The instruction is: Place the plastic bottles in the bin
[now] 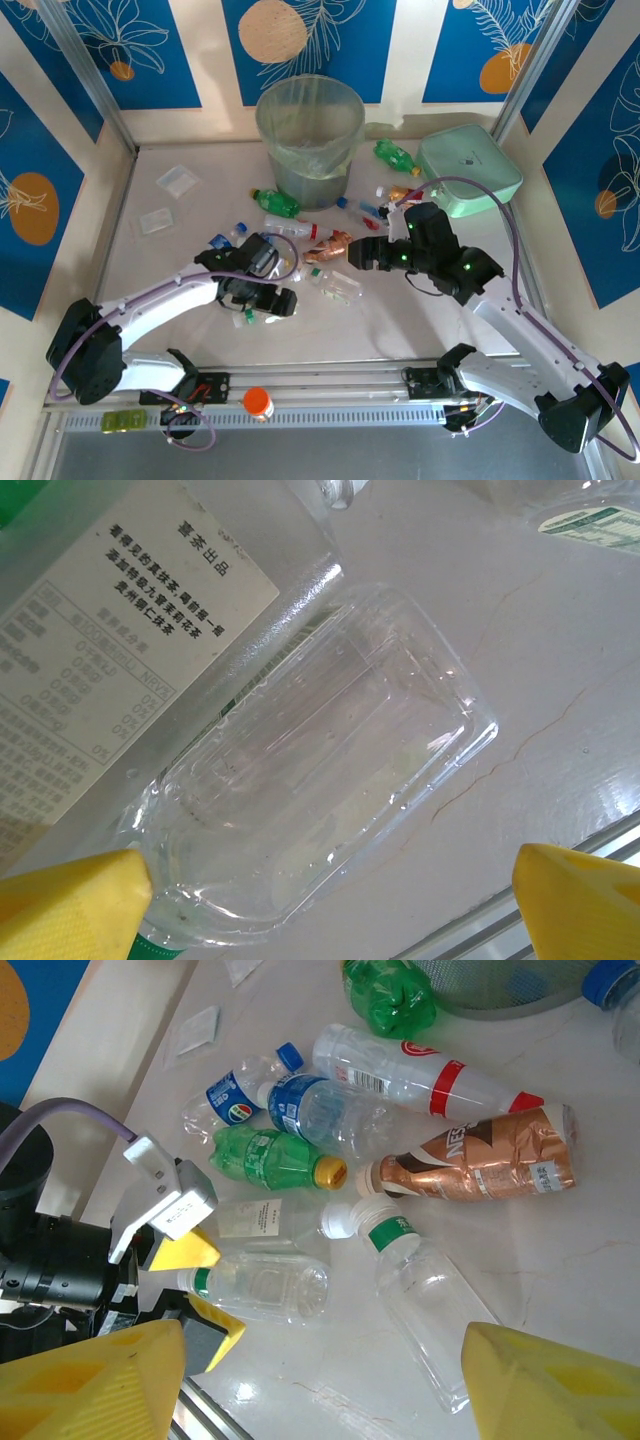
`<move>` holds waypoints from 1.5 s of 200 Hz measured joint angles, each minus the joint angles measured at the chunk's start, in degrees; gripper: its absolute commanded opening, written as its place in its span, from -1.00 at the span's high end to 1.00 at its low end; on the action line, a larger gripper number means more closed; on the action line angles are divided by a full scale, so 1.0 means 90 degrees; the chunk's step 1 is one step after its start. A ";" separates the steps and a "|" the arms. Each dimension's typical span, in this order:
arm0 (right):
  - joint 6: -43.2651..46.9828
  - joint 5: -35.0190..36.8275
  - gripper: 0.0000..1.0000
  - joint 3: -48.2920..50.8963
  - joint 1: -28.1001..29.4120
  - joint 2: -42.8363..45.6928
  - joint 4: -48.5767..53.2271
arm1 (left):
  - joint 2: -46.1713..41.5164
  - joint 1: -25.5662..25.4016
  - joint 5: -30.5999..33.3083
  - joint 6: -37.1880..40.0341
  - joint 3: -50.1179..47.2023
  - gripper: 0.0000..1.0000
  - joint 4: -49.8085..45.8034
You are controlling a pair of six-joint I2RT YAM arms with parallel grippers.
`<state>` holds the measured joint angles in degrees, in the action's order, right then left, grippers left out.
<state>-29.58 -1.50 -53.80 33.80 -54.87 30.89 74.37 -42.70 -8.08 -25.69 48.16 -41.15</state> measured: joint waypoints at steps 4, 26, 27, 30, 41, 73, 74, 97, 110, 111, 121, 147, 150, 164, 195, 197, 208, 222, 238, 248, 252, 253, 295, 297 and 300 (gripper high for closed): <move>0.0000 0.0000 -0.47 0.0012 0.0000 -0.0002 0.0000 | 0.0010 -0.0012 0.0027 0.0002 0.0000 -0.89 0.0000; 0.0002 0.0000 -0.47 0.0036 0.0000 -0.0044 -0.0005 | 0.0066 -0.0070 0.0109 0.0002 0.0049 -0.87 -0.0015; 0.0002 0.0000 -0.46 0.0036 0.0000 -0.0049 -0.0007 | 0.0070 -0.0070 0.0109 0.0002 0.0049 -0.87 -0.0015; 0.0002 0.0000 -0.47 0.0036 0.0000 -0.0051 -0.0007 | 0.0073 -0.0083 0.0109 0.0002 0.0058 -0.86 -0.0015; 0.0002 0.0000 -0.47 0.0036 0.0000 -0.0073 -0.0002 | 0.0083 -0.0119 0.0104 0.0002 0.0078 -0.86 -0.0019; 0.0002 0.0000 -0.46 0.0039 0.0000 -0.0090 -0.0005 | 0.0078 -0.0170 -0.0172 0.0000 0.0102 -0.85 0.0034; 0.0002 0.0000 -0.47 0.0041 0.0000 -0.0090 -0.0005 | 0.0078 -0.0172 -0.0194 0.0000 0.0104 -0.86 0.0041; 0.0000 0.0002 -0.47 0.0126 0.0000 -0.0090 -0.0019 | 0.0080 -0.0240 -0.0685 -0.0049 0.0107 -0.85 0.0206; 0.0000 0.0002 -0.47 0.0153 0.0000 -0.0090 -0.0007 | 0.0085 -0.0294 -0.1018 -0.0100 0.0107 -0.85 0.0287; 0.0000 0.0002 -0.47 0.0153 0.0000 -0.0090 -0.0007 | 0.0087 -0.0301 -0.1052 -0.0097 0.0107 -0.85 0.0294; 0.0000 0.0002 -0.46 0.0153 0.0000 -0.0090 -0.0010 | 0.0095 -0.0333 -0.1214 -0.0112 0.0109 -0.85 0.0328; 0.0000 0.0002 -0.47 0.0155 0.0000 -0.0090 -0.0010 | 0.0090 -0.0362 -0.1243 -0.0073 0.0214 -0.90 0.0284; 0.0002 0.0002 -0.47 0.0155 0.0000 -0.0090 -0.0010 | 0.0090 -0.0364 -0.1214 -0.0051 0.0243 -0.91 0.0262; 0.0000 0.0002 -0.47 0.0160 0.0000 -0.0090 -0.0012 | 0.0078 -0.0369 -0.0959 0.0078 0.0369 -0.95 0.0187; 0.0000 0.0000 -0.47 0.0160 0.0000 -0.0143 -0.0058 | 0.0255 -0.0369 -0.0391 0.0352 0.0646 -0.96 -0.0012; 0.0002 -0.0002 -0.47 0.0160 0.0000 -0.0153 -0.0063 | 0.0282 -0.0369 -0.0374 0.0357 0.0658 -0.96 -0.0015; 0.0000 -0.0002 -0.47 0.0160 0.0000 -0.0211 -0.0066 | 0.0510 -0.0369 -0.0311 0.0406 0.0731 -0.96 -0.0022; 0.0002 -0.0005 -0.47 0.0160 0.0000 -0.0262 -0.0075 | 0.0833 -0.0374 -0.0274 0.0413 0.0743 -0.97 -0.0015; 0.0002 -0.0029 -0.47 0.0160 0.0002 -0.0260 -0.0080 | 0.1098 -0.0403 -0.0257 0.0413 0.0738 -0.97 -0.0019; 0.0002 -0.0046 -0.46 0.0160 0.0015 -0.0260 -0.0092 | 0.1158 -0.0449 -0.0257 0.0410 0.0738 -0.98 -0.0027; 0.0002 -0.0046 -0.46 0.0160 0.0017 -0.0262 -0.0092 | 0.1158 -0.0474 -0.0260 0.0410 0.0738 -0.98 -0.0027; 0.0005 -0.0046 -0.46 0.0160 0.0019 -0.0262 -0.0092 | 0.1158 -0.0483 -0.0260 0.0410 0.0736 -0.98 -0.0027; 0.0027 -0.0046 -0.47 0.0160 0.0019 -0.0262 -0.0100 | 0.1258 -0.0952 -0.0204 0.0449 0.0780 -0.99 -0.0097; 0.0027 -0.0046 -0.47 0.0160 0.0019 -0.0262 -0.0100 | 0.1277 -0.0984 -0.0197 0.0464 0.0787 -0.99 -0.0107; 0.0027 -0.0046 -0.47 0.0160 0.0019 -0.0262 -0.0100 | 0.1316 -0.1027 -0.0187 0.0469 0.0797 -0.99 -0.0121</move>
<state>-29.34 -1.91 -52.36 33.98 -57.23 30.00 86.21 -51.94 -9.76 -21.47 55.33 -42.24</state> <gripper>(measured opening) 0.733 0.996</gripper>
